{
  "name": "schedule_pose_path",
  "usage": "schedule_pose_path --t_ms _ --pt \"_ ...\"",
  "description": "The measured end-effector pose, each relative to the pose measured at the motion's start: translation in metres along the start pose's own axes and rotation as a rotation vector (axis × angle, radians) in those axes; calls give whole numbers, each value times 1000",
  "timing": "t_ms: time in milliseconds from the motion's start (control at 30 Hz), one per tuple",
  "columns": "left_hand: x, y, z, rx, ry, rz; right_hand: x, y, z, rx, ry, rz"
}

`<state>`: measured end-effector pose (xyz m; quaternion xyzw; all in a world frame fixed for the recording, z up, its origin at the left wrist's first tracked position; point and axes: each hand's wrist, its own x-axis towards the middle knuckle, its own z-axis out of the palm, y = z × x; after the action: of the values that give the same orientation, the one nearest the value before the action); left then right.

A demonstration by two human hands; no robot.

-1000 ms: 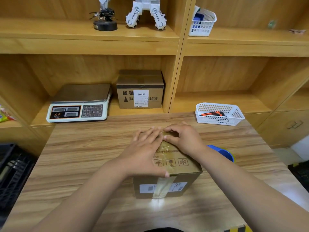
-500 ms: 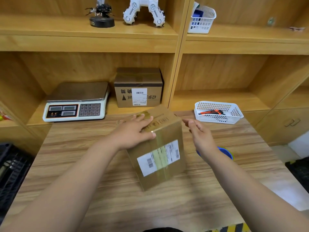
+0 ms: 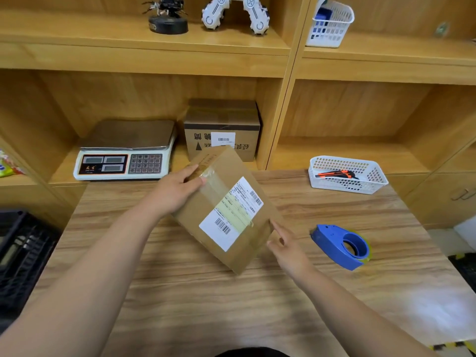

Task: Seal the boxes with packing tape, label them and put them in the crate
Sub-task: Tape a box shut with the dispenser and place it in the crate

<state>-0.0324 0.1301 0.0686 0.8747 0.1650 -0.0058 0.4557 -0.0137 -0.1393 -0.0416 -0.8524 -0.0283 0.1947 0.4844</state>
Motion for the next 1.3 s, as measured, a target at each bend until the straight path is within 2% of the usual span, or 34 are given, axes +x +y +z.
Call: schedule_pose_path --t_ms 133,267,333,433,500,833,967,1033,1067,1100,1167,1300 --pt "-8 -14 -1 -92 95 -72 3 -7 20 51 -64 24" --pt "-20 -22 6 -12 209 -130 10 -19 37 24 -11 -10" --pt "-29 -23 9 114 323 -74 12 -26 44 -4 2 -24" --pt "-45 -27 18 217 466 112 15 -29 50 -75 37 -30" --pt "-52 -39 28 241 435 142 15 -30 46 -193 67 -35" --pt "-89 -89 81 184 185 -132 -5 -30 29 -769 49 -110" --pt "-92 -100 90 208 151 -156 -17 -23 41 -969 98 -213" --pt "-89 -103 93 285 153 -89 -17 -24 49 -1003 105 -331" --pt "-87 -105 95 355 157 -44 -16 -25 54 -1041 52 -358" --pt "-85 -106 94 445 161 -2 -16 -27 59 -1083 1 -346" --pt "-80 -111 94 601 159 65 -15 -31 67 -1123 15 -319" --pt "-79 -112 93 675 104 14 -19 -32 91 -1145 -51 -369"
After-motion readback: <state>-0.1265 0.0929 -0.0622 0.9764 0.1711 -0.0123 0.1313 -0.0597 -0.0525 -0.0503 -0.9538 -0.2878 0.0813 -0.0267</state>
